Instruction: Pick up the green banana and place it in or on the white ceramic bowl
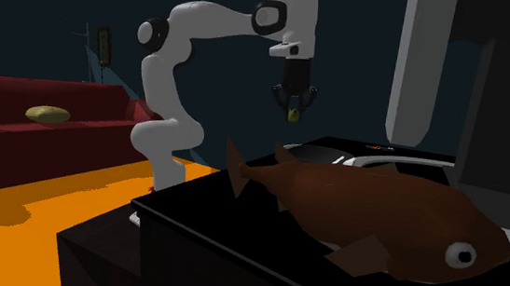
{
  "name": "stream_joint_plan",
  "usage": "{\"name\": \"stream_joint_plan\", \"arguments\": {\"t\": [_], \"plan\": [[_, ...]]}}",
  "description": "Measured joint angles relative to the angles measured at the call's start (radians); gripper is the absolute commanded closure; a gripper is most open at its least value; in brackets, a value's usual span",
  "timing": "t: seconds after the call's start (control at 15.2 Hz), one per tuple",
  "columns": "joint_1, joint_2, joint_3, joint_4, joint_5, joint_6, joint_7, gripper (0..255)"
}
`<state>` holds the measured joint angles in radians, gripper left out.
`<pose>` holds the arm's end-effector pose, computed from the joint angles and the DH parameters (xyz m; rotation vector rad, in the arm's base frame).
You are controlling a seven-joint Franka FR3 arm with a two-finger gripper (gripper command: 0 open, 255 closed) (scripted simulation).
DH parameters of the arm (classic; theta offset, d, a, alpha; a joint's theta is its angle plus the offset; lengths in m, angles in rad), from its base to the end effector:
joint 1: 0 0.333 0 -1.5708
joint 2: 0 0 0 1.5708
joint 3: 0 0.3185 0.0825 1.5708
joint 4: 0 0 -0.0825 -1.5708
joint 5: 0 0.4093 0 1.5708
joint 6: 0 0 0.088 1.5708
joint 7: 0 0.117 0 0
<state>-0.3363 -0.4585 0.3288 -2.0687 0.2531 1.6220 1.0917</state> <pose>0.4428 0.0486 0.5929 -2.5629 1.6534 0.0951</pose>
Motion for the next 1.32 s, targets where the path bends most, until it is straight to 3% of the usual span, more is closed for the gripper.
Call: {"name": "stream_joint_plan", "arguments": {"t": [0.59,1.32], "plan": [[-0.058,0.292,-0.021,0.248,-0.094,0.025,-0.05,255],[-0.058,0.297,-0.02,0.113,-0.092,0.164,-0.071,255]]}}
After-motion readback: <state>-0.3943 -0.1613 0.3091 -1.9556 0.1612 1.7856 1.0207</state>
